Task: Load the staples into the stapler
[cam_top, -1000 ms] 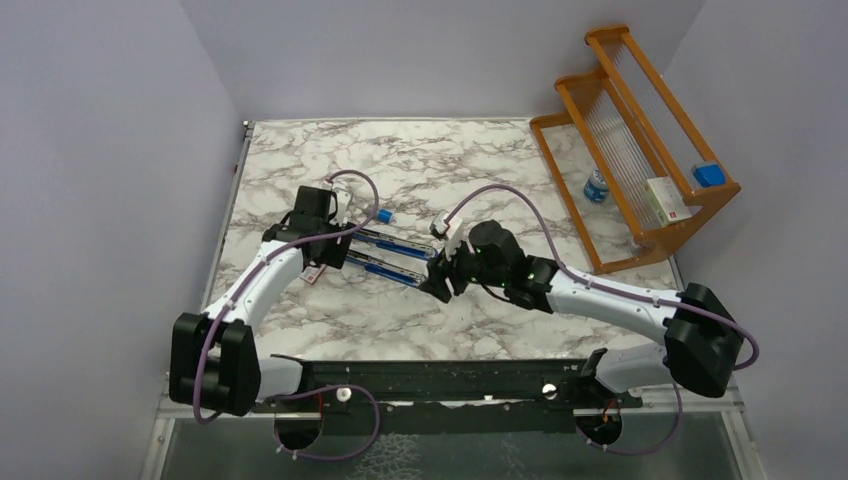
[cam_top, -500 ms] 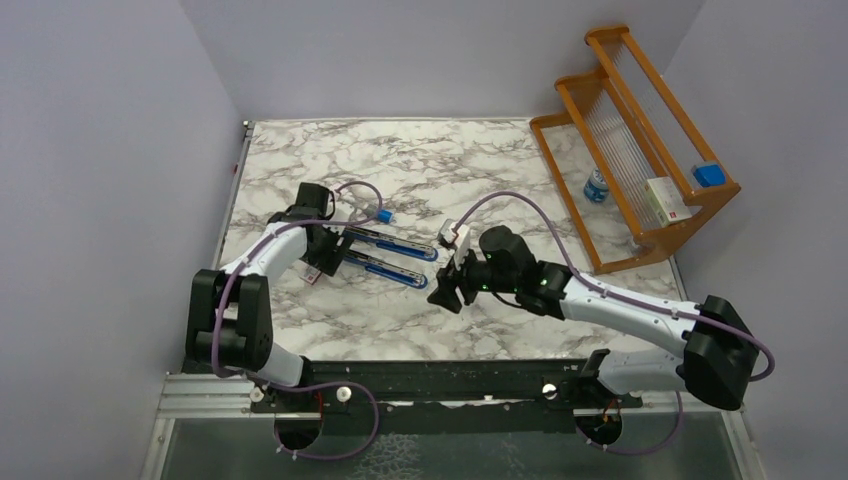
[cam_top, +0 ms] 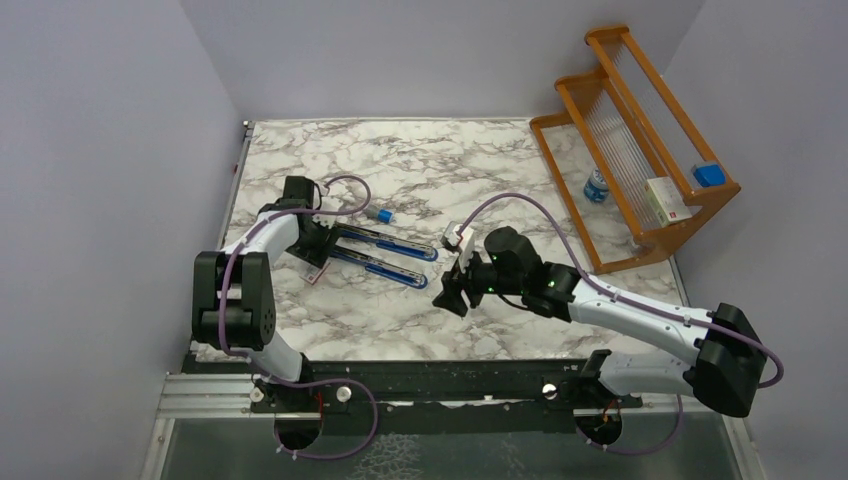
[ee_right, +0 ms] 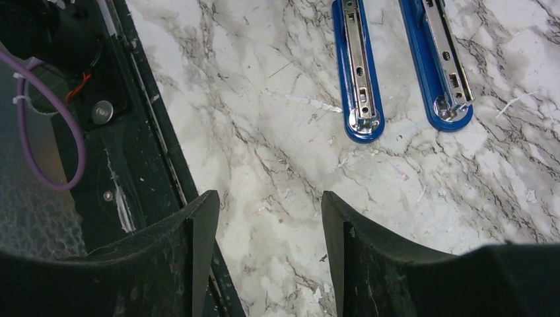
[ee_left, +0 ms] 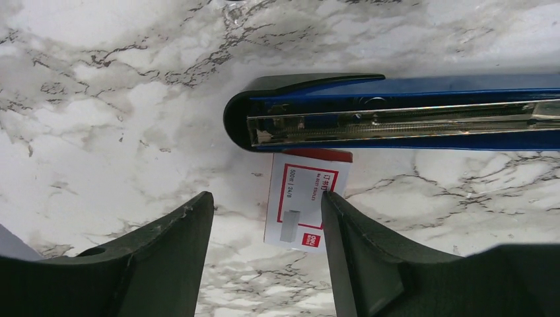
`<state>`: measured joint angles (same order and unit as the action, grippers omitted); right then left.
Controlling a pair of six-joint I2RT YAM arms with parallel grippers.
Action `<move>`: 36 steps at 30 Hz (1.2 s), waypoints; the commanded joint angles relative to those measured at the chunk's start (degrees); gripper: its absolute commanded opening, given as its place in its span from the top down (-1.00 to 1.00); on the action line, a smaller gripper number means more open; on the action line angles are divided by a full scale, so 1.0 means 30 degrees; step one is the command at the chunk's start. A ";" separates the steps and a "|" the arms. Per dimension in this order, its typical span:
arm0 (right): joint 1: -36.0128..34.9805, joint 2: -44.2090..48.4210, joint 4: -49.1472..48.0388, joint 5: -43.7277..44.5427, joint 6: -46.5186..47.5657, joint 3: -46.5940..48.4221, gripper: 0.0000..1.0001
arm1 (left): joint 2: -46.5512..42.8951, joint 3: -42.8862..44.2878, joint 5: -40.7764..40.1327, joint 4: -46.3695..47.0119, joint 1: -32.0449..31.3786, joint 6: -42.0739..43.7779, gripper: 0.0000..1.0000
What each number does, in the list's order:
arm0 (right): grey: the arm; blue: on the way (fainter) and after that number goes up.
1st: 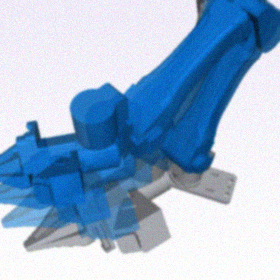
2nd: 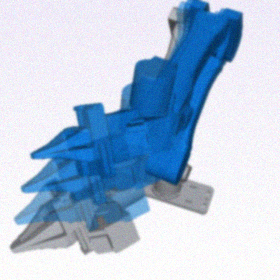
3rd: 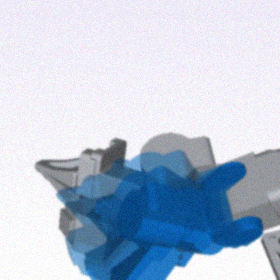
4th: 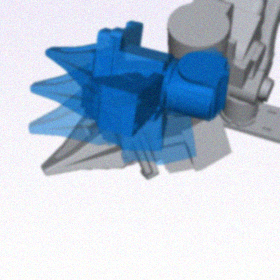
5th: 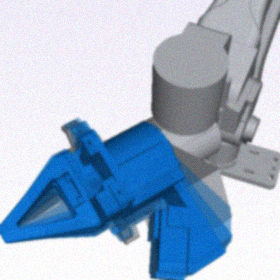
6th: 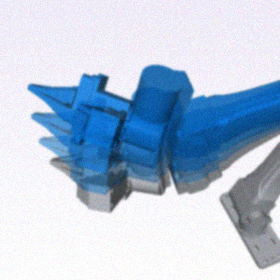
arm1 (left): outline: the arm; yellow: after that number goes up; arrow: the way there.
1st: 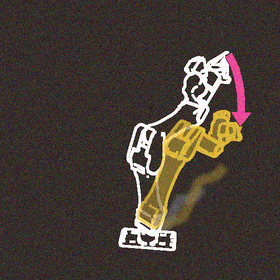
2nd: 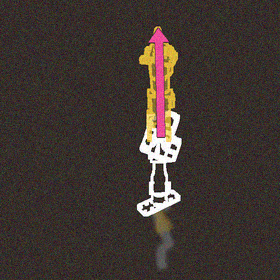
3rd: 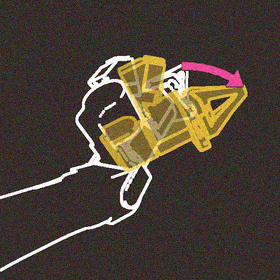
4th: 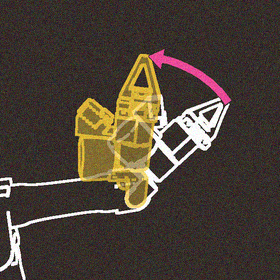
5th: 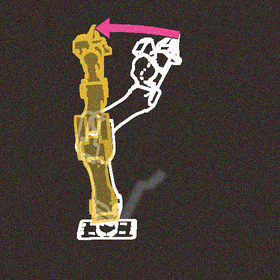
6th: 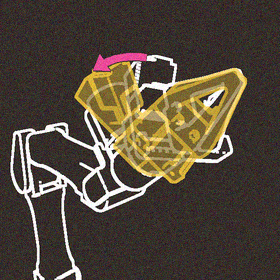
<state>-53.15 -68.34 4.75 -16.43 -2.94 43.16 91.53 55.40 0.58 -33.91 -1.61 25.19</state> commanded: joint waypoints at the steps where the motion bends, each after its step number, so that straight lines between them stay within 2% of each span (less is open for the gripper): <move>1: -0.0008 0.0153 0.0412 -0.0487 0.0328 0.0334 -0.23 | -0.0225 0.0101 0.2127 -0.0256 0.0052 0.0284 -0.28; 10: -0.0010 -0.0084 0.0326 -0.0941 0.0328 0.0364 -0.23 | -0.1388 -0.0247 0.3100 -0.0196 0.0050 0.0012 -0.36; 26: -0.0010 0.0160 0.0554 -0.0794 0.0597 0.0169 -0.23 | 0.0476 -0.0693 0.1961 -0.0184 -0.0013 0.0246 -0.36; 36: -0.0010 -0.0143 0.0625 -0.0751 0.0755 0.0369 -0.23 | 0.1743 -0.0416 0.1946 -0.0214 -0.0052 -0.0017 -0.19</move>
<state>-53.17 -68.36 6.15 -17.67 -1.65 43.16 93.65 54.50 7.20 -34.41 -1.63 24.91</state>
